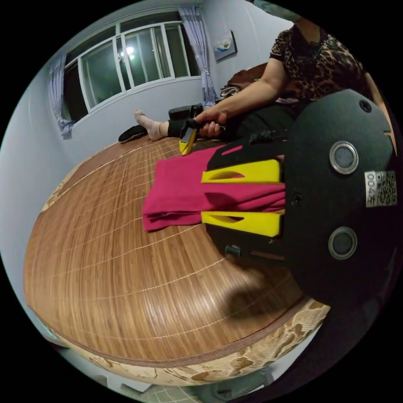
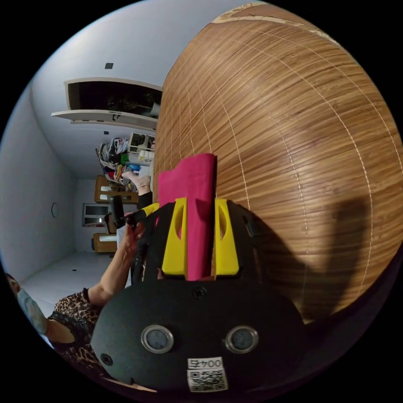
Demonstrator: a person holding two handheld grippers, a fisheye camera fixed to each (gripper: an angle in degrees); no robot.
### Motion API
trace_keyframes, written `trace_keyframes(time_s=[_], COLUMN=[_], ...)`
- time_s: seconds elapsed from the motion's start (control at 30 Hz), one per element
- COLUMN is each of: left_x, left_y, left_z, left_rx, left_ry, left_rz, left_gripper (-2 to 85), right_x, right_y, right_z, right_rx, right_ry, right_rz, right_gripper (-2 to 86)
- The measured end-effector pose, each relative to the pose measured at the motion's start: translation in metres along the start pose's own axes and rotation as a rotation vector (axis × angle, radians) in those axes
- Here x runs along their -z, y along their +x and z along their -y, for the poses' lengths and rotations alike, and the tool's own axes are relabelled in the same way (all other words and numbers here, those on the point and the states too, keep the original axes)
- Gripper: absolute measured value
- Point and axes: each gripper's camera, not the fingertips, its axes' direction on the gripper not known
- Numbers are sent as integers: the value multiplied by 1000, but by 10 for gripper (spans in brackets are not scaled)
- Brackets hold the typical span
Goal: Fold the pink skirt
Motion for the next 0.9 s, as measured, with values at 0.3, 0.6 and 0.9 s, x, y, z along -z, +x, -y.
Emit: trace_keyframes(time_s=[0.3, 0.6, 0.9], left_x=[-5, -5, -2], left_y=[-40, -59, -42], left_z=[43, 78, 91], left_rx=[20, -43, -167], left_ry=[-30, -31, 57], left_rz=[-165, -224, -145], left_gripper=[114, 104, 54], right_x=[15, 26, 35], right_y=[0, -5, -18], right_z=[42, 68, 86], right_rx=[15, 28, 74], right_ry=[16, 53, 114], right_rz=[83, 112, 60], right_gripper=[97, 92, 65])
